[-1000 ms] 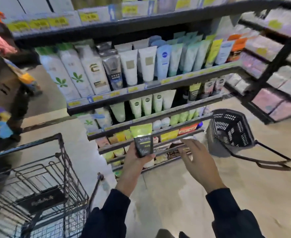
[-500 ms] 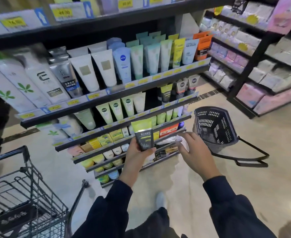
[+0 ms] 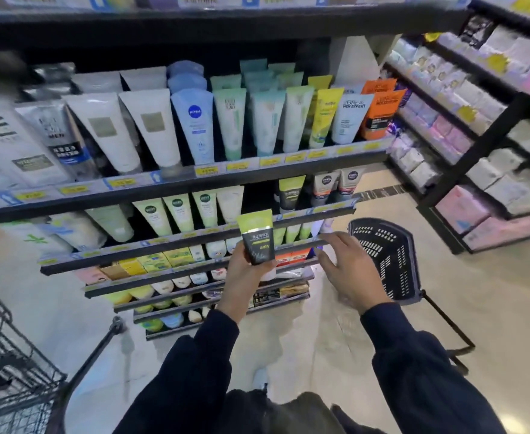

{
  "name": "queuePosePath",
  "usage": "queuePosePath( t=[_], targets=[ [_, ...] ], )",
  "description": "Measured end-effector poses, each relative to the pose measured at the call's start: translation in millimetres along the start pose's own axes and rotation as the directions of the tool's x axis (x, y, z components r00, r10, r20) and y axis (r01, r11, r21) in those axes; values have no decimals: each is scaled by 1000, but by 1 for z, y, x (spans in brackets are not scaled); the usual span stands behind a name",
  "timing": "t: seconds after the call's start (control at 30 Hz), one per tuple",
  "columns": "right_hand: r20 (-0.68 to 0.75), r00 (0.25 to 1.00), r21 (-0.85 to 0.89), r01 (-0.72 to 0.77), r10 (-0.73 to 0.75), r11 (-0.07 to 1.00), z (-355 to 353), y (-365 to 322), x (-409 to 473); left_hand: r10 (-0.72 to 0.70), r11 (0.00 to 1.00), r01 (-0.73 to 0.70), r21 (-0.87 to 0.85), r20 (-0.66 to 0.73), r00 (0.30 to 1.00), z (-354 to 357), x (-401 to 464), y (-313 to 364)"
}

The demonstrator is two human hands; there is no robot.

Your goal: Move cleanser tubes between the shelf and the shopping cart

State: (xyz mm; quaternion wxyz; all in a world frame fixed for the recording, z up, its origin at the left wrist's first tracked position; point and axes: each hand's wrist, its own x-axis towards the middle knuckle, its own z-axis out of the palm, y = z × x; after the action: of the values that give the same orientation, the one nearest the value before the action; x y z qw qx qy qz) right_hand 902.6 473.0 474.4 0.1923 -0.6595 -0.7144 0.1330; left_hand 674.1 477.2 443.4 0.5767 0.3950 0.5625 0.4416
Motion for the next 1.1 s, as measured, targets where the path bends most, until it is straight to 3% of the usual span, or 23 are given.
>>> queuePosePath(
  t=[0.37,0.67,1.1],
  targets=[
    [228,962,-165,189,-150,968,6,62,111,28,995,-5,101,-223,975,50,55,13],
    [375,895,-170,324,-243,931,43,93,168,70,987,-8,160,-384,921,75,108,11],
    [346,895,-178,356,-281,917,76,99,185,211,964,-102,246,-470,857,73,155,6]
  ],
)
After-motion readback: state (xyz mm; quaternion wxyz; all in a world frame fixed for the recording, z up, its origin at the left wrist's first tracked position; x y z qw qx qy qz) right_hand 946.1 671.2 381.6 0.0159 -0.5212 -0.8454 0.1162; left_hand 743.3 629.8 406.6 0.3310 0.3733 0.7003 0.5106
